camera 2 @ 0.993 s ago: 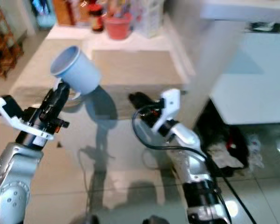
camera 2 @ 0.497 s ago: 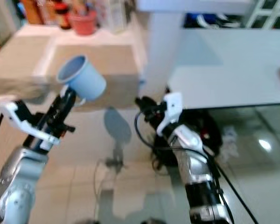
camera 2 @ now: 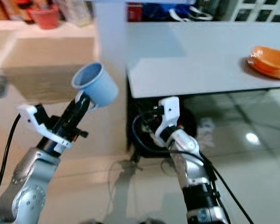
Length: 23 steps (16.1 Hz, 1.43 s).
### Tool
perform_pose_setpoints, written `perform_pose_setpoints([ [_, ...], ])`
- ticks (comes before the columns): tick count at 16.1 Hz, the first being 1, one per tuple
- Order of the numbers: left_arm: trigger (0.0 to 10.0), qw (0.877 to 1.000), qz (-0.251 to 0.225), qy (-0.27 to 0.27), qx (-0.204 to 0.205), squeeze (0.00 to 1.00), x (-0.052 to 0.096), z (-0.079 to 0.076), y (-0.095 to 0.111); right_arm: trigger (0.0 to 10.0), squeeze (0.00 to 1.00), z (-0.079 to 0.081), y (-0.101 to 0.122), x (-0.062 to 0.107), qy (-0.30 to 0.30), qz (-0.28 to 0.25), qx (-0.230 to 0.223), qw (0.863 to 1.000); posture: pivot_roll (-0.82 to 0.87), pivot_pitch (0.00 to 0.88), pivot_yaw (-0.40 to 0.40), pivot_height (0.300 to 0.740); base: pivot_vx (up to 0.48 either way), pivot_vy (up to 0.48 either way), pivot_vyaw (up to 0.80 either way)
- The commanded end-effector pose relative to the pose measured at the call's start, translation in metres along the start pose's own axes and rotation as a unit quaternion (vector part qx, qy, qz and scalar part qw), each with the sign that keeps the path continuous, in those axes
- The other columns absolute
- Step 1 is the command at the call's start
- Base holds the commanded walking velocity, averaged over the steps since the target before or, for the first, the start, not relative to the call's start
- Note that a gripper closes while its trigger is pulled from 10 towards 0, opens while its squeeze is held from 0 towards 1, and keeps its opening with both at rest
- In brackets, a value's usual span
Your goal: Setting the table
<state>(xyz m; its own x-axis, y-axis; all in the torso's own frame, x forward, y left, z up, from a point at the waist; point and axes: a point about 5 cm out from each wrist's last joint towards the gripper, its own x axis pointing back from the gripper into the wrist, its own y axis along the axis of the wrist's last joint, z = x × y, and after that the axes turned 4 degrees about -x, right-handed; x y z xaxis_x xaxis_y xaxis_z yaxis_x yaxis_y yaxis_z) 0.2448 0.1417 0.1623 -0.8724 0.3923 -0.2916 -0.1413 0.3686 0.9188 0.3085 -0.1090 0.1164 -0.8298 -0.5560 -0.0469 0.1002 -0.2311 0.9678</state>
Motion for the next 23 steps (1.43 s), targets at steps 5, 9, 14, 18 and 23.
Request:
perform_pose_setpoints([
  [5, 10.0, 1.000, 0.010, -0.002, -0.017, 0.00, -0.002, -0.003, -0.005, 10.0, 0.00, -0.003, -0.001, -0.002, -0.026, 0.004, 0.012, 1.000, -0.10, 0.078, 0.011, 0.740, 0.000, -0.454, 0.00],
  [9, 10.0, 1.000, 0.016, -0.001, -0.023, 0.00, -0.004, -0.005, -0.009, 10.0, 0.00, -0.003, -0.003, -0.002, -0.035, 0.005, 0.011, 0.999, -0.10, 0.080, 0.009, 0.740, 0.000, -0.453, 0.00],
  [14, 10.0, 0.999, 0.027, -0.002, -0.034, 0.00, -0.007, -0.009, -0.013, 10.0, 0.00, -0.006, -0.004, -0.002, -0.058, 0.006, 0.014, 0.998, -0.10, 0.080, 0.008, 0.740, 0.000, -0.442, 0.00],
  [18, 10.0, 0.998, 0.052, 0.024, -0.037, 0.00, -0.007, -0.005, -0.022, 10.0, 0.00, -0.011, -0.006, -0.004, -0.091, 0.020, 0.036, 0.995, -0.10, 0.081, 0.009, 0.740, 0.000, -0.111, 0.00],
  [23, 10.0, 0.998, 0.034, 0.023, -0.051, 0.00, -0.011, -0.004, -0.014, 10.0, 0.00, -0.009, -0.007, -0.009, -0.082, 0.039, 0.046, 0.995, -0.11, 0.073, 0.006, 0.740, 0.473, 0.000, -0.58],
])
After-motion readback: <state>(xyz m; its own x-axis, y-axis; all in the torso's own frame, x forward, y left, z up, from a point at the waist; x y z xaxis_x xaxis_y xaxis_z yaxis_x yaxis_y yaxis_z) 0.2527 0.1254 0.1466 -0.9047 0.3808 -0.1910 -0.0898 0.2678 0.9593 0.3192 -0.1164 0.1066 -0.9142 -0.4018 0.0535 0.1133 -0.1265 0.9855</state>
